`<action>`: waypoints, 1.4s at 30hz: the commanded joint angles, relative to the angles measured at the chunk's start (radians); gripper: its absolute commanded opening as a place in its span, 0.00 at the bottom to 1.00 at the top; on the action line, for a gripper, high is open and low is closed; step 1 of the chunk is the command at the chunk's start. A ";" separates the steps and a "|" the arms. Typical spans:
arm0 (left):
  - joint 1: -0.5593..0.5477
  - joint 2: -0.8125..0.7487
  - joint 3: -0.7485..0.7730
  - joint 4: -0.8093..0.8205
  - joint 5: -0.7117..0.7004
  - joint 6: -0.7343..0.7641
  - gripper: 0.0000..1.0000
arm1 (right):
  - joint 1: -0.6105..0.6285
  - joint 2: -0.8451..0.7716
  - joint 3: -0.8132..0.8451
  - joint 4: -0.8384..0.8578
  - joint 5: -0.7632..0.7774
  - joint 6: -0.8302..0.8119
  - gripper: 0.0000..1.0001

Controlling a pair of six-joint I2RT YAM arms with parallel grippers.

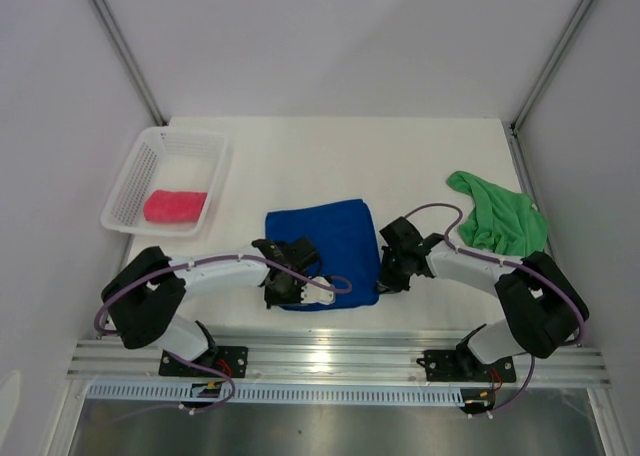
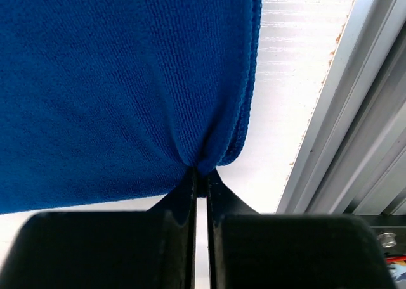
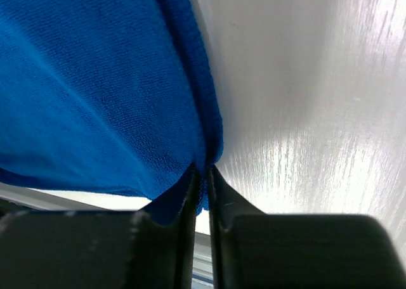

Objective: Roll the towels
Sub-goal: Fold the towel

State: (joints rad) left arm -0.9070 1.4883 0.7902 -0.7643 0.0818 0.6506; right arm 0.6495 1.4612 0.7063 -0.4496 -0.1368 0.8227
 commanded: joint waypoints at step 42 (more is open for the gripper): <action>0.376 0.098 0.475 -0.280 0.122 -0.074 0.02 | -0.295 0.329 0.601 -0.446 -0.299 -0.401 0.00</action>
State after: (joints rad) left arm -0.5579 1.5578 1.2034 -1.0485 0.2283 0.5491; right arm 0.3748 1.7607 1.2438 -0.8906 -0.4042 0.4721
